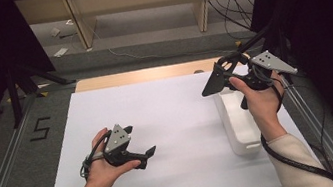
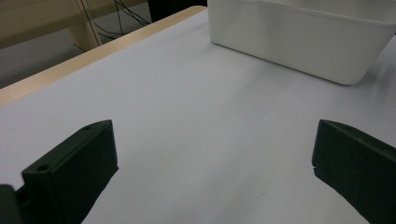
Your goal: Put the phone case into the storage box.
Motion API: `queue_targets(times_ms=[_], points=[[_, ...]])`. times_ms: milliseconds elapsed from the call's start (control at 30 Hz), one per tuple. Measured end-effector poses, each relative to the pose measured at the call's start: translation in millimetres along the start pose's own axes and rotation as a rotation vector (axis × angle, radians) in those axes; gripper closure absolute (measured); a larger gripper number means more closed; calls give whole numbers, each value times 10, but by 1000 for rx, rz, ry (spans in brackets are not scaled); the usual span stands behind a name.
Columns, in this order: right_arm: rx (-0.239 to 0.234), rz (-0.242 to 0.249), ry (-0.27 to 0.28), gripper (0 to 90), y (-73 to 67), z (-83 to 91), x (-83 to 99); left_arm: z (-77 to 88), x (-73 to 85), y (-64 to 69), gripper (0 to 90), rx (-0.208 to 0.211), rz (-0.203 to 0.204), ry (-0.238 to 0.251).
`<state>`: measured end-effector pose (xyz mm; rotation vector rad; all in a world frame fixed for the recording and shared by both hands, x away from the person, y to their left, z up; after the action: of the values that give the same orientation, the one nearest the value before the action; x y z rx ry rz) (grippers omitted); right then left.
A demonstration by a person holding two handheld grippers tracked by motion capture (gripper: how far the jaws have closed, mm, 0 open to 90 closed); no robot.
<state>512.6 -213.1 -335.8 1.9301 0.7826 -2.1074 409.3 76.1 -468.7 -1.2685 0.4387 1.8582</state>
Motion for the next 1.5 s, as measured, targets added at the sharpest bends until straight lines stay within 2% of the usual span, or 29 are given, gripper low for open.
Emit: queue_targets(times_ms=[1500], points=[[46,1,17,158,165,41,-48,-1,-2,-5,0,-3,3,2]])
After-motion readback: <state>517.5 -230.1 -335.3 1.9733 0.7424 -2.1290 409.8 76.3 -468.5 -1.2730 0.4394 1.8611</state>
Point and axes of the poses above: each handheld gripper's, and its own axes: z roughly backward along the jaws, x roughly out of its underside, y roughly to its right, the point moved 9 cm from there along -z, roughly forward along the jaws, and after that the axes turned 10 degrees about -z, right-handed, at the moved point
